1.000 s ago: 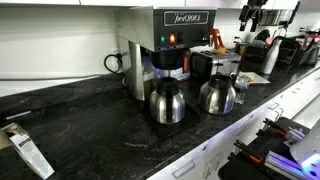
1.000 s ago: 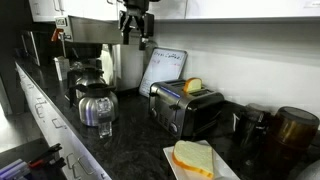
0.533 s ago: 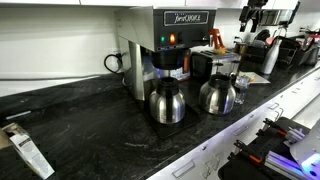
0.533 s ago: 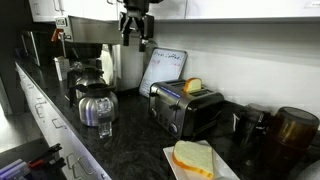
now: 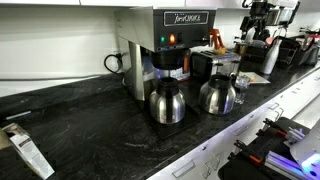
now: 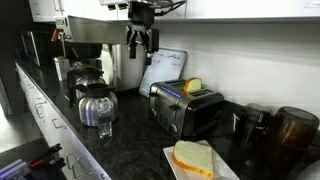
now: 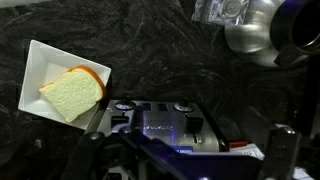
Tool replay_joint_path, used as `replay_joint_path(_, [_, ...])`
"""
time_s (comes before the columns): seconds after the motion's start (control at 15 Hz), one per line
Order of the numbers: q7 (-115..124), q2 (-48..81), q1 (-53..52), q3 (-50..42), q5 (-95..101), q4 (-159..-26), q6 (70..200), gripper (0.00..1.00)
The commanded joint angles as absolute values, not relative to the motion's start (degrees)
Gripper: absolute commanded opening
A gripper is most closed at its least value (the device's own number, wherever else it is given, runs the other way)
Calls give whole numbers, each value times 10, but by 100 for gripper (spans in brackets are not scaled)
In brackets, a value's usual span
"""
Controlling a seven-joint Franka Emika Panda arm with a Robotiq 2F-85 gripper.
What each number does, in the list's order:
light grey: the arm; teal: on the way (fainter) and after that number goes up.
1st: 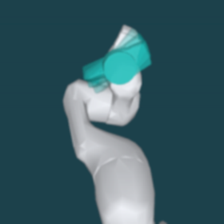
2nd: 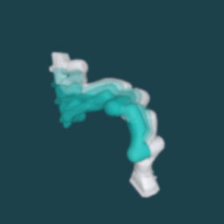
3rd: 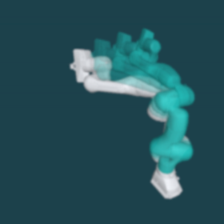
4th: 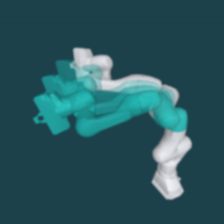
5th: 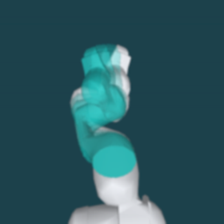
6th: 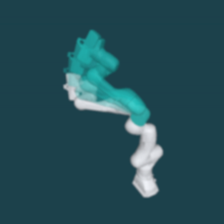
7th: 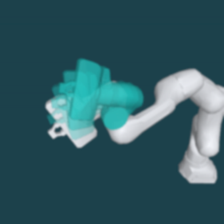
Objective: Take the slice of bread from the toaster and put it on the white plate
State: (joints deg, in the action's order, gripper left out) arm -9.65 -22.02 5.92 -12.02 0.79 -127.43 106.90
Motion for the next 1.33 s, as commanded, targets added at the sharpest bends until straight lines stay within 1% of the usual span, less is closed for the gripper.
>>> replay_joint_path(0.0, [-99, -220, 65, -114, 6, -1272, 1067, 100])
replay_joint_path(0.93, [-88, -219, 68, -111, 11, -1269, 1071, 100])
replay_joint_path(1.27, [-34, -254, 77, -103, 15, -1321, 1177, 100])
